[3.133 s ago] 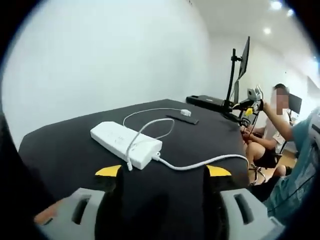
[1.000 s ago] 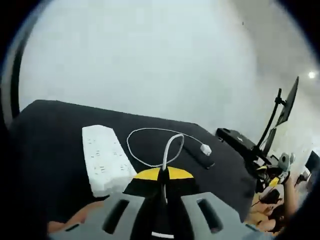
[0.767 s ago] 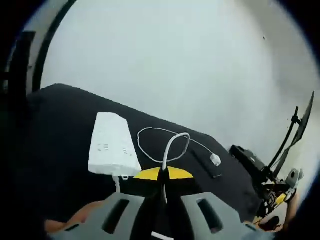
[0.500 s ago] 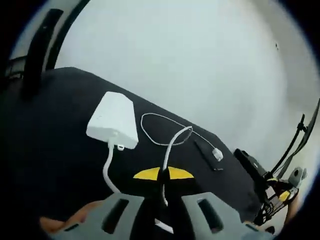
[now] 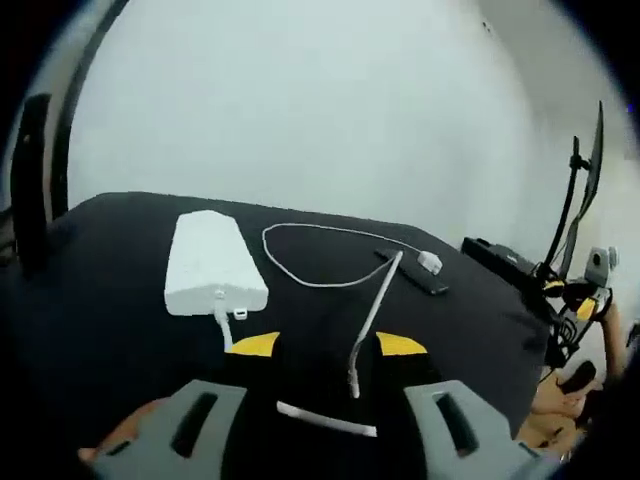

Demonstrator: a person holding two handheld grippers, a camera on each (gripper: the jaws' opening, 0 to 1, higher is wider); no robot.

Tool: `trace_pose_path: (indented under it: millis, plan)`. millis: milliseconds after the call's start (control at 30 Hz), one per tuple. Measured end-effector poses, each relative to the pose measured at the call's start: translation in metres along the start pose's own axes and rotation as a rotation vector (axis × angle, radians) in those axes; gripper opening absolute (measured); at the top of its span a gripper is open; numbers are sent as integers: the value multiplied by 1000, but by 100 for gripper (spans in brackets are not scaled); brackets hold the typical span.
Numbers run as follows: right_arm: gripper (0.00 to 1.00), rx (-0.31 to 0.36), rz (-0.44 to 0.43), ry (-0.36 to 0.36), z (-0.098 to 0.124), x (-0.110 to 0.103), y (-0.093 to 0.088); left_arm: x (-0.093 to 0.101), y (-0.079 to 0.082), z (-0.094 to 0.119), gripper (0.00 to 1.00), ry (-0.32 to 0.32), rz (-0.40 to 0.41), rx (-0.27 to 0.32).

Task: Connect the charging cable to the phone, plug the charger into the socket, and turn on the power strip switch to charge the phone.

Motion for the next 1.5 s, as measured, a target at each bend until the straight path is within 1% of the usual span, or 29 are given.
trace_pose_path:
  millis: [33,67,100,167,200,233,267,300,333,367,400,433,500,533,567,667,700,767,800,867,967,1033,1167,1233,1267,1300,1367,1433,1500]
  plan:
    - [64,2,-2,-2,1,0,0,1,3,6,32,-7,-43,-13]
    - [64,4,-5,-5,2,0,-1,6,11,14,32,-47,-116,-28]
    - [64,6,-7,-8,3,-1,-2,9,13,18,32,-60,-136,-38]
    - [64,8,-11,-15,10,6,-4,22,27,33,34,-148,-252,-93]
    - [64,11,-15,-21,12,6,-4,28,37,43,36,-174,-330,-122]
    - [64,13,-17,-23,12,5,-4,32,46,48,35,-199,-378,-129]
    - [64,14,-21,-26,13,5,-4,43,56,58,36,-249,-433,-158]
    - [64,14,-22,-30,13,3,-4,49,65,63,38,-272,-443,-167]
    - [64,11,-22,-35,14,2,-4,56,72,68,40,-304,-479,-171]
    - [64,8,-21,-37,14,0,-4,68,79,75,44,-361,-543,-202]
    - [64,5,-19,-40,15,-2,-4,72,85,78,49,-362,-575,-227]
    - [64,3,-17,-44,16,-3,-3,77,94,81,53,-371,-650,-243]
    - [64,1,-14,-46,18,-7,-1,88,102,86,62,-413,-720,-269]
    - [64,-5,-9,-48,20,-8,0,91,106,86,67,-425,-743,-276]
    - [64,-23,-2,-55,23,-8,1,93,107,88,74,-431,-789,-300]
    - [65,-60,17,-77,34,-7,3,97,117,87,88,-446,-845,-297]
    - [65,-69,22,-89,40,-7,5,99,118,87,89,-448,-853,-303]
    - [65,-77,27,-105,48,-6,8,100,121,86,89,-473,-918,-299]
    - [65,-80,30,-119,53,-5,10,103,122,85,89,-502,-943,-294]
    - [65,-80,28,-134,60,-5,12,109,119,85,86,-545,-981,-311]
    - [65,-78,22,-151,66,-5,12,116,111,80,82,-608,-1027,-365]
    - [65,-82,18,-167,68,-7,11,119,102,73,82,-638,-1075,-412]
    - [65,-101,6,-187,68,-14,3,117,84,56,74,-640,-1171,-483]
    - [65,-119,1,-199,70,-18,-1,114,75,48,71,-642,-1219,-501]
    - [65,-127,-2,-206,71,-18,-3,114,71,44,67,-641,-1224,-501]
    - [65,-136,-5,-219,72,-19,-4,112,69,41,63,-637,-1255,-498]
    - [65,-144,-13,-236,74,-22,-3,112,61,32,57,-650,-1260,-483]
    - [65,-151,-22,-255,76,-28,-2,115,54,25,55,-687,-1242,-477]
    - [65,-161,-25,-271,81,-29,0,117,47,19,50,-721,-1240,-461]
Point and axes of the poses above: the point that each gripper's makers call its tool centre point, and the gripper's own axes: z roughly backward along the fingers, x roughly to its right, y roughly out of its top, the point moved 1 cm from there along z, roughly backward along the fingers, and after that the axes turned 6 degrees about -x, right-handed, at the moved point
